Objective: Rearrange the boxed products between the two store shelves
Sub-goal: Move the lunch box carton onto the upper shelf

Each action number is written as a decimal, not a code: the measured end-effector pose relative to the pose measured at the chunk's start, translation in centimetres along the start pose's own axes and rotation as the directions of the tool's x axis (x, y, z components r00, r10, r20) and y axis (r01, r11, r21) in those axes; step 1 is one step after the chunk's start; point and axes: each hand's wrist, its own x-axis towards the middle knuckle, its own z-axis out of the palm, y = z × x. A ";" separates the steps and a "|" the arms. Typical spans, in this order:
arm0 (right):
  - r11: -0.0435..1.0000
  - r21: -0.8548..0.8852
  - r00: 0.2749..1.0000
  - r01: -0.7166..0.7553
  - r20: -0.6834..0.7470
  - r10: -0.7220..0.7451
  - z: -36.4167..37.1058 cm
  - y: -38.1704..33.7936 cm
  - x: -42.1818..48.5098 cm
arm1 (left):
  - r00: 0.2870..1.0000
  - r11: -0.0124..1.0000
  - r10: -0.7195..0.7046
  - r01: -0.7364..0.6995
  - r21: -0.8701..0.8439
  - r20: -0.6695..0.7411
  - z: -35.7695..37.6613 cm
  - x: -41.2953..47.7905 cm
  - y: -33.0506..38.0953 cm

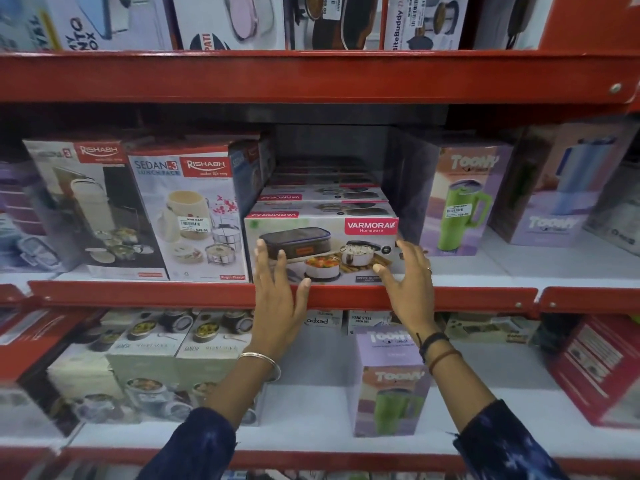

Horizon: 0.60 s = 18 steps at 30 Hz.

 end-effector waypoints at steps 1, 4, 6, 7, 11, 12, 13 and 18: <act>0.999 0.034 1.000 -0.003 0.003 0.002 -0.5 0.1 -0.6 | 1.000 0.998 0.007 -0.008 -0.056 -0.019 0.0 -0.6 0.4; 0.989 0.147 0.997 0.017 -0.074 -0.006 -2.4 0.9 -3.2 | 0.997 0.985 0.061 -0.068 -0.156 -0.051 0.8 -2.9 1.6; 0.976 0.219 0.993 0.007 -0.113 0.018 -3.6 2.3 -5.2 | 0.993 0.977 0.113 -0.119 -0.178 -0.045 1.8 -4.8 2.1; 0.968 0.249 0.992 -0.021 -0.117 0.051 -4.0 3.2 -6.1 | 0.991 0.974 0.131 -0.133 -0.183 -0.022 2.6 -5.8 2.1; 0.918 0.330 0.968 -0.221 -0.042 0.248 -5.1 7.6 -10.3 | 0.986 0.964 0.040 0.005 -0.265 0.162 5.6 -10.0 2.1; 0.904 0.327 0.956 -0.276 -0.004 0.294 -5.2 8.8 -11.3 | 0.979 0.957 0.002 0.058 -0.285 0.205 6.4 -11.0 2.1; 0.888 0.311 0.939 -0.337 0.037 0.343 -5.1 10.1 -12.2 | 0.969 0.948 -0.037 0.111 -0.297 0.245 7.1 -11.9 2.1; 0.714 0.313 0.778 -0.626 0.314 0.544 -3.5 15.0 -14.7 | 0.849 0.879 -0.250 0.400 -0.259 0.465 10.4 -14.8 1.5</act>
